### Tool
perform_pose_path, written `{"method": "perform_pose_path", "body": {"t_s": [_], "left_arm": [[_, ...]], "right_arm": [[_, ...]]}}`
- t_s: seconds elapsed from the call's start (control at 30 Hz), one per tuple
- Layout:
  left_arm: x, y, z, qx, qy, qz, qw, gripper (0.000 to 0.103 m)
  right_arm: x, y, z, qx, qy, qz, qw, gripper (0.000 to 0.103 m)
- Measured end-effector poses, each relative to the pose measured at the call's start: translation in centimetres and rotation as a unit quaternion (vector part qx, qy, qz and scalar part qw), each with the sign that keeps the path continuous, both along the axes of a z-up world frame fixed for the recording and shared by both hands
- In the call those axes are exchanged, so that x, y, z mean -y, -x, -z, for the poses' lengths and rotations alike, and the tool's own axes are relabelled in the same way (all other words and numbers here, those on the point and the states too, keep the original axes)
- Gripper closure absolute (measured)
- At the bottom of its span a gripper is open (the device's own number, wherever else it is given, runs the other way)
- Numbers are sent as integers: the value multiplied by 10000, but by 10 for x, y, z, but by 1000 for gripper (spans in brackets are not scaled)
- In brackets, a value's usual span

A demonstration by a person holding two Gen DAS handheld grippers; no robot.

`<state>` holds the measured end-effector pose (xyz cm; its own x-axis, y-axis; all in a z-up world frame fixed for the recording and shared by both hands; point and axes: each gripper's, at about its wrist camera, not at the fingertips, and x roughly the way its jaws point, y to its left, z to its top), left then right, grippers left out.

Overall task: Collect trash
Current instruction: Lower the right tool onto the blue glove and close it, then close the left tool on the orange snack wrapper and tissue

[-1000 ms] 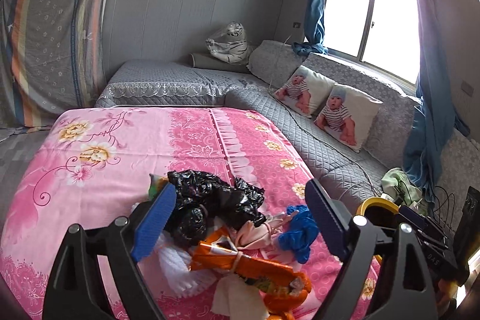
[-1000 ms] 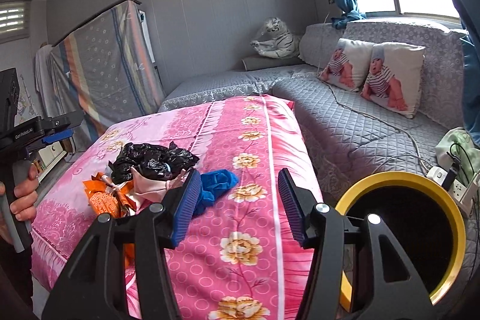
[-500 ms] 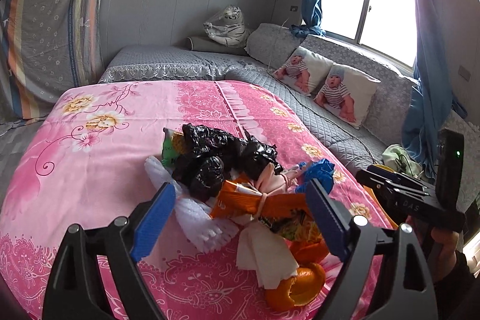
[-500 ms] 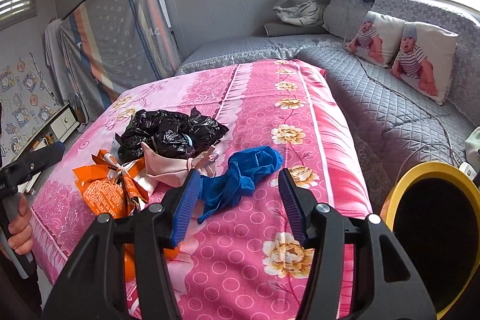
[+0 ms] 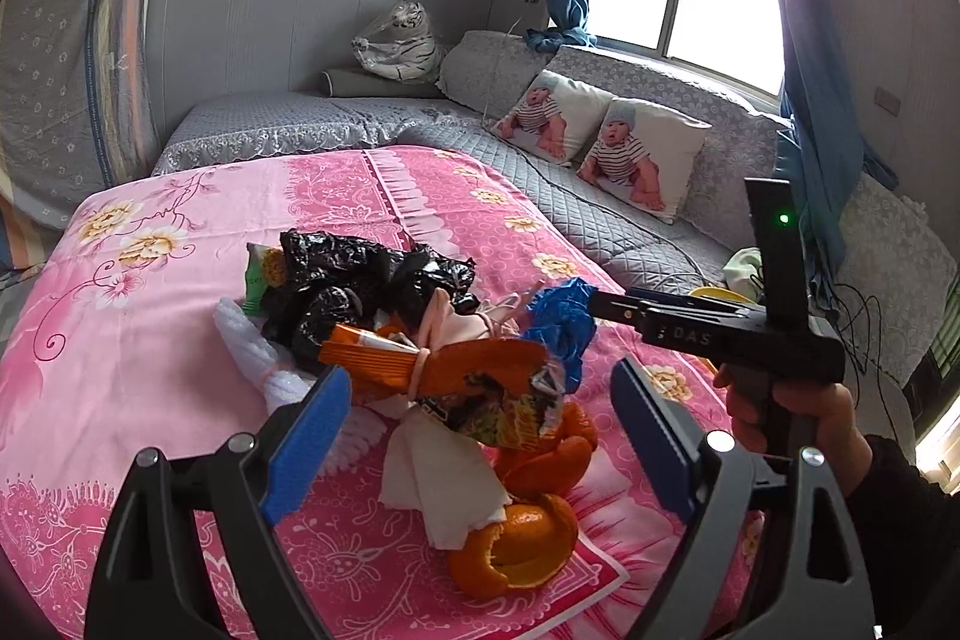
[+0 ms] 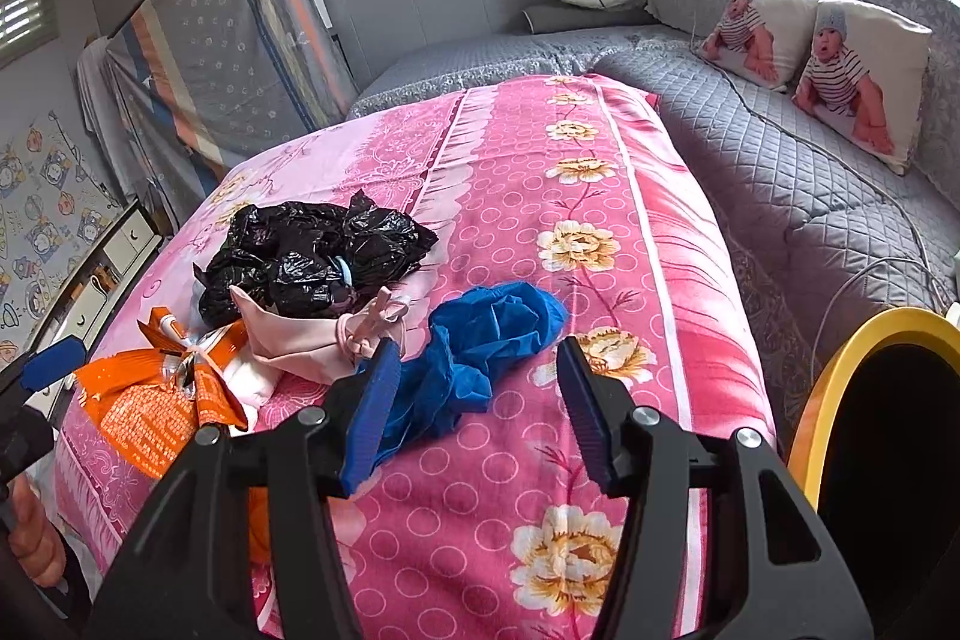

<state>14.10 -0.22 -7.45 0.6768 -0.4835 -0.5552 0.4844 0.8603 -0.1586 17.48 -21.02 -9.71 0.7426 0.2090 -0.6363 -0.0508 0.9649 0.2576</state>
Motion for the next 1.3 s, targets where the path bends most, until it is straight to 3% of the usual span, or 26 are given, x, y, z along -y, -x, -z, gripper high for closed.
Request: {"method": "perform_pose_path", "body": {"t_s": [0.47, 0.7, 1.0, 1.3], "left_arm": [[35, -19, 17, -191, -494, -234, 9983, 18], [34, -31, 24, -291, -477, -410, 9976, 19], [29, -40, 30, -511, -391, -461, 9969, 37], [28, -45, 37, -656, -522, -549, 9950, 58]], "right_arm": [[-2, -37, 16, -269, -112, -115, 9995, 48], [0, -44, 22, -333, -202, -106, 9992, 48], [-4, -46, 25, -390, -145, -131, 9990, 49], [-10, -47, 28, -516, -2, -129, 9986, 57]]}}
